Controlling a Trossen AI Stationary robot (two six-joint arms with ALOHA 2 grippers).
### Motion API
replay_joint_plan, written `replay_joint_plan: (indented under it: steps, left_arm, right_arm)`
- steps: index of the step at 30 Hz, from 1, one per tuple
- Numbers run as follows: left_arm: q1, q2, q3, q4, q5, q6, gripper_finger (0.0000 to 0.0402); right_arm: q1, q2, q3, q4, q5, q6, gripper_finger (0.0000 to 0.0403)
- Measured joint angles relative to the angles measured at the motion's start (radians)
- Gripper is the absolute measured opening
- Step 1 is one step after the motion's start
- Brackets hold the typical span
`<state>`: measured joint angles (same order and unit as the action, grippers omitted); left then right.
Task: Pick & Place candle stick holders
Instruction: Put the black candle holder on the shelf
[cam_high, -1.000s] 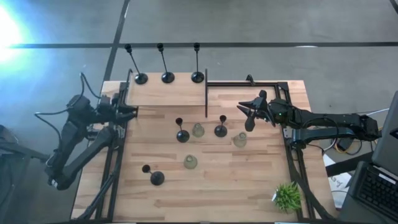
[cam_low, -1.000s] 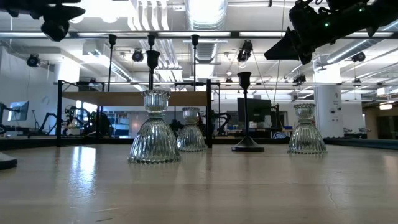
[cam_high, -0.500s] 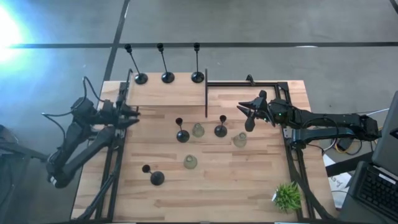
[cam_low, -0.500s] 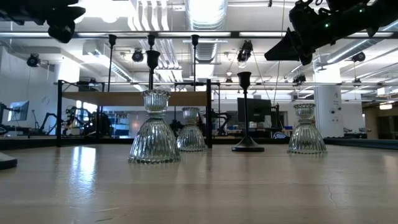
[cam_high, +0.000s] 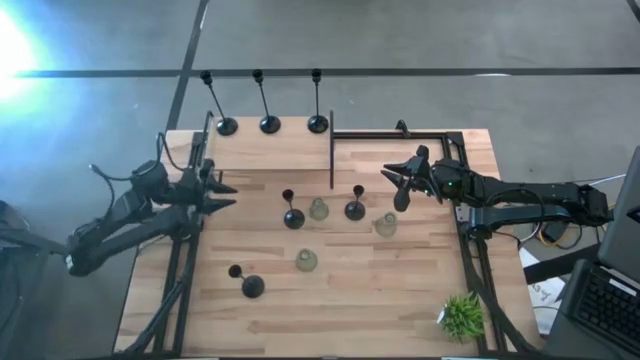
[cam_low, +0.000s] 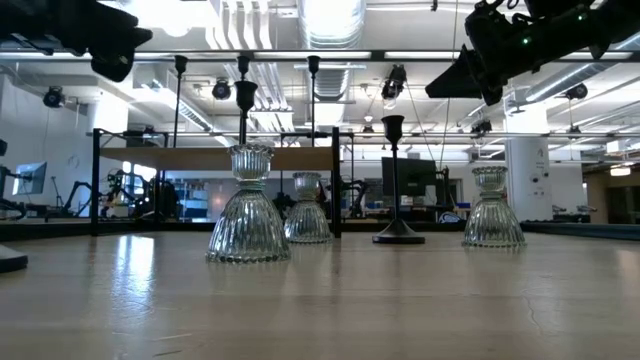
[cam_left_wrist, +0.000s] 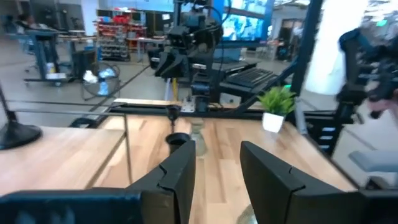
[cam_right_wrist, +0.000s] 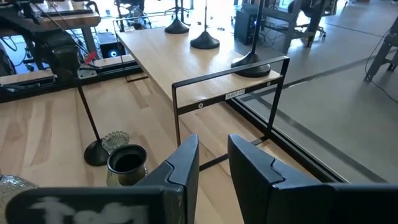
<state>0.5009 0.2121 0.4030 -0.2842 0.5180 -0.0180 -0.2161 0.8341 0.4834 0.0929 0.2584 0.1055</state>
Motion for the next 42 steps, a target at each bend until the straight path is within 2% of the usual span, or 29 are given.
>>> replay_joint_plan:
  steps: [4, 13, 21, 28, 35, 42]
  left_arm:
    - [-0.104, 0.072, -0.001, 0.007, -0.113, 0.032, 0.0130]
    - [-0.261, 0.279, -0.002, 0.134, -0.204, 0.069, 0.0130]
    - [-0.276, 0.384, -0.002, 0.173, -0.251, 0.090, 0.0130]
    - [-0.276, 0.440, -0.002, 0.169, -0.257, 0.091, 0.0130]
    - [-0.284, 0.386, -0.001, 0.032, -0.196, 0.054, 0.0131]
    - [-0.316, 0.323, -0.003, -0.126, 0.031, -0.110, 0.0130]
  right_arm:
    - [0.000, 0.000, -0.003, -0.001, 0.000, 0.000, 0.0087]
    - [0.000, 0.000, -0.006, -0.008, -0.006, 0.000, 0.0083]
    - [0.000, 0.000, -0.011, -0.010, -0.008, -0.007, 0.0072]
    - [0.000, 0.000, -0.011, -0.009, -0.008, -0.007, 0.0085]
    - [0.000, 0.000, -0.011, -0.036, -0.015, -0.005, 0.0095]
    - [0.000, 0.000, -0.013, -0.041, -0.024, -0.003, 0.0089]
